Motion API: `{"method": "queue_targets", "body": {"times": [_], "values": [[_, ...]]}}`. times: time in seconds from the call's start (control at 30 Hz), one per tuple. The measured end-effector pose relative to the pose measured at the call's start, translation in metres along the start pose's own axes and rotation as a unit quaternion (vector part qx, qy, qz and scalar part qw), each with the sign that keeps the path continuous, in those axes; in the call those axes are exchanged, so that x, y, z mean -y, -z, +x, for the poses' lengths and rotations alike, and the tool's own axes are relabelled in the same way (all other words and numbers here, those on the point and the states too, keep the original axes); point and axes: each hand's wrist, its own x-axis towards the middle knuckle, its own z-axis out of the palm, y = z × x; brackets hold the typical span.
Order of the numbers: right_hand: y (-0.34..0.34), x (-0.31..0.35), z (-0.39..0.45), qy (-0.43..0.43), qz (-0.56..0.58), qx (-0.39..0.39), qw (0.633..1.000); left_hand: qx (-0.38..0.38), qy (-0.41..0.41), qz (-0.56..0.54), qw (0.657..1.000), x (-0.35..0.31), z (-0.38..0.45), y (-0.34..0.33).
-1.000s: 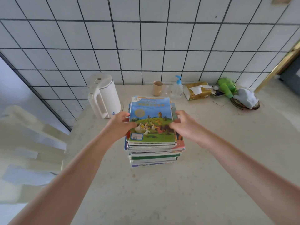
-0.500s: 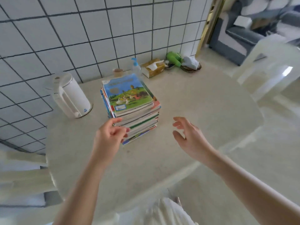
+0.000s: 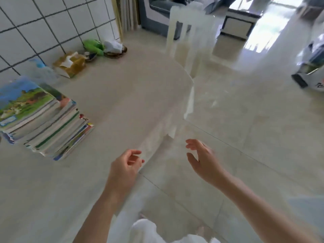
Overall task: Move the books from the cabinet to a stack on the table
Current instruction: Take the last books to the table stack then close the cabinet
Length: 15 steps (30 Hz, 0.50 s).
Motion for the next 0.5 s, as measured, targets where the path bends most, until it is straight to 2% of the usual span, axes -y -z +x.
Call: {"method": "queue_targets", "body": {"times": [0.27,0.5], "values": [[0.100,-0.141,-0.098,-0.115,-0.009,-0.075,0.991,0.128,-0.052,0.082,0.987,-0.059,-0.028,-0.183],[0.186,-0.239,-0.188,-0.253,0.029,-0.159,0.954,0.256,-0.143,0.193,0.936,-0.115,-0.058,-0.349]]}}
